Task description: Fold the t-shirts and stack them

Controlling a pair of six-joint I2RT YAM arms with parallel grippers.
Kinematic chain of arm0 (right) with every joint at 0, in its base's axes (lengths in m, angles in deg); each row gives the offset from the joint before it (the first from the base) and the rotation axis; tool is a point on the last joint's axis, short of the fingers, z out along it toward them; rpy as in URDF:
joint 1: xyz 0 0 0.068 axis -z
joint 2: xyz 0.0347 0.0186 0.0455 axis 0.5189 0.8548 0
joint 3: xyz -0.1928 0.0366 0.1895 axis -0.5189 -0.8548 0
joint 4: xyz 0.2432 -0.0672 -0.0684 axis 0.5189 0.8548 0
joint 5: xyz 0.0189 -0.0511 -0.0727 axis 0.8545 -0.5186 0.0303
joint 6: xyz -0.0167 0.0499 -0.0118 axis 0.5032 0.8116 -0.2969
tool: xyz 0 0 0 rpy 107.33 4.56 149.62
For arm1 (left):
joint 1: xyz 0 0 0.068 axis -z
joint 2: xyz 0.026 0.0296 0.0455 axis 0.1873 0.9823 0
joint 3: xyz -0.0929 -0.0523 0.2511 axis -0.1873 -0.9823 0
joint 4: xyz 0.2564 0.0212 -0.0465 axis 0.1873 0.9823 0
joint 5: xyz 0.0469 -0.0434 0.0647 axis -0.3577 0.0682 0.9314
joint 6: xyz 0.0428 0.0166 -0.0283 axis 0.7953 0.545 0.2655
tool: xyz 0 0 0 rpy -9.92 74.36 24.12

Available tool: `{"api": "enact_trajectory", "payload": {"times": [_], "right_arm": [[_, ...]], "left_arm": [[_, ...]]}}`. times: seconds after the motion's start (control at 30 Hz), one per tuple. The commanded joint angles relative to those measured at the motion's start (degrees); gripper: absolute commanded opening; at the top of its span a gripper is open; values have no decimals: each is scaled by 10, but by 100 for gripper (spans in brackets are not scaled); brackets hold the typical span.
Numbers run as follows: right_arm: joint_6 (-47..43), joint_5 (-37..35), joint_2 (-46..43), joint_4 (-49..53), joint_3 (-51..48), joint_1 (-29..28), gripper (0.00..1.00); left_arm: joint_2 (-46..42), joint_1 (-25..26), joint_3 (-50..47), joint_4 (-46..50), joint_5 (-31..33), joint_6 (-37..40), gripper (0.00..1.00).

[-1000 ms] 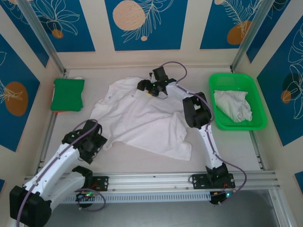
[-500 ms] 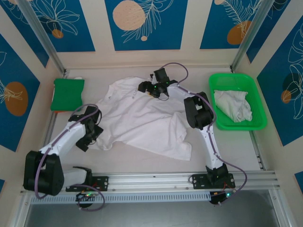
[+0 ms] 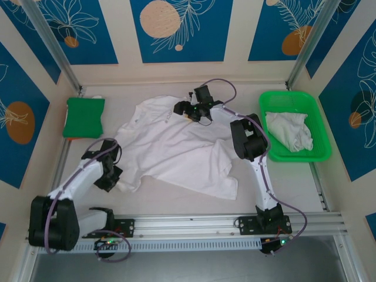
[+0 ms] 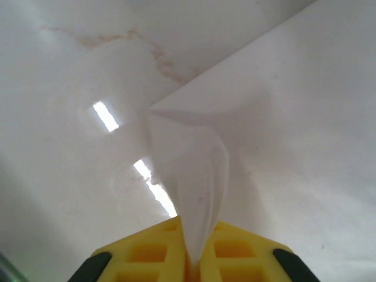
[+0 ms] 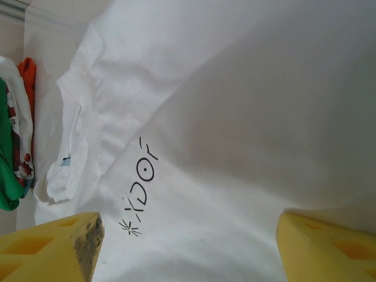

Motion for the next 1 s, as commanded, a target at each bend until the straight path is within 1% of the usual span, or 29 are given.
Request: {"api": "enact_trajectory", "payload": {"times": [0.0, 0.03, 0.13, 0.17, 0.2, 0.3, 0.33, 0.37, 0.43, 0.47, 0.53, 0.6, 0.67, 0.77, 0.97], "right_arm": [[9, 0, -19, 9, -18, 9, 78], [12, 1, -19, 4, -21, 11, 78], [18, 8, -18, -8, -25, 16, 78], [17, 8, -17, -8, -24, 17, 78], [16, 9, -17, -7, -23, 17, 78], [13, 9, -19, -7, -21, 18, 79], [13, 10, -20, -6, -21, 18, 78], [12, 11, -20, -6, -22, 17, 79], [12, 12, -20, -6, -23, 16, 79], [12, 13, -20, -6, -24, 14, 78], [13, 12, -18, -5, -25, 11, 78], [15, 12, -13, 0, -23, 9, 79], [18, 7, -4, 16, -12, 9, 79], [14, 1, 19, 54, 24, 10, 78], [4, -10, 83, 104, 122, 11, 78]], "left_arm": [[-74, -5, -19, 90, -20, -35, 8], [-93, -5, -24, 103, -27, -42, 8], [-138, -3, -44, 134, -67, -64, 12], [-149, -1, -53, 140, -83, -71, 15], [-156, 0, -60, 145, -96, -77, 20], [-177, 5, -74, 158, -120, -92, 50], [-183, 6, -68, 167, -118, -93, 64], [-188, 6, -57, 175, -109, -90, 75], [-190, 7, -24, 189, -75, -78, 88], [-186, 7, -5, 187, -55, -65, 92], [-162, 7, 25, 158, -34, -25, 97], [-116, 7, 50, 119, -37, 12, 100], [-62, 7, 70, 75, -56, 33, 100], [-6, 7, 78, 10, -73, 41, 100], [84, 0, 111, -54, -31, 45, 99]]}}
